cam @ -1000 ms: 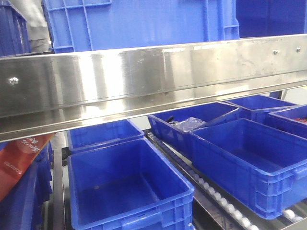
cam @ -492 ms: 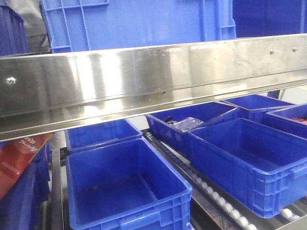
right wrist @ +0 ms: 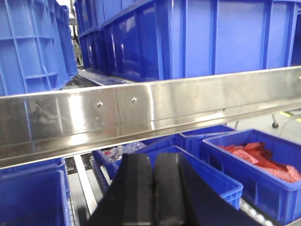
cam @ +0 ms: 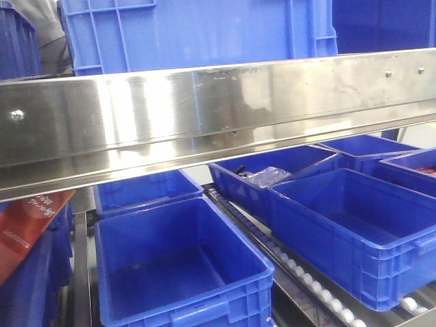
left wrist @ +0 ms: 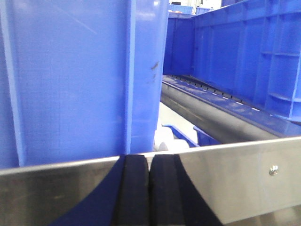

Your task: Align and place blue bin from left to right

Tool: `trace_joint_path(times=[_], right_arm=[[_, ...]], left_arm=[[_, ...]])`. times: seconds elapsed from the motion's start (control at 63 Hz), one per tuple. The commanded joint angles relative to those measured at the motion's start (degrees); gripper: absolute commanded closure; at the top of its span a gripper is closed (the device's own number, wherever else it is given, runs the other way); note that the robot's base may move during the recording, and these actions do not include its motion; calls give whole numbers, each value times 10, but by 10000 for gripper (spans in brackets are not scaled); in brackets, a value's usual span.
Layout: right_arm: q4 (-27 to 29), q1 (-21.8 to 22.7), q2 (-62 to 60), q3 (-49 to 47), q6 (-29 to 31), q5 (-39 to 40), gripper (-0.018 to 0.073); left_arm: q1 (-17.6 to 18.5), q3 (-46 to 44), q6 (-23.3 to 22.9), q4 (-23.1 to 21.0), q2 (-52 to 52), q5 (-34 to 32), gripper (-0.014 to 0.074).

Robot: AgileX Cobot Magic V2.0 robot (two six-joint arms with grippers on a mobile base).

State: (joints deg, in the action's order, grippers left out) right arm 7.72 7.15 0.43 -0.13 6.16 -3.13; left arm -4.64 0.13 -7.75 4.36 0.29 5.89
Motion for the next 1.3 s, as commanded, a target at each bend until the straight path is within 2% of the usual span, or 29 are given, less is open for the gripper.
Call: trace_joint_path(times=[0.0,0.333,1.286], right_arm=[[-17,5,-4,1,4,5,715],[-18,5,-4,1,4,-24,715],[-18,5,-4,1,4,-24,715]], left_arm=[[-2,-1,-5,3,-3,-13,707],[-2,-1,-5,3,-3,-13,707],[-2,-1,-5,3,-3,-13,707]])
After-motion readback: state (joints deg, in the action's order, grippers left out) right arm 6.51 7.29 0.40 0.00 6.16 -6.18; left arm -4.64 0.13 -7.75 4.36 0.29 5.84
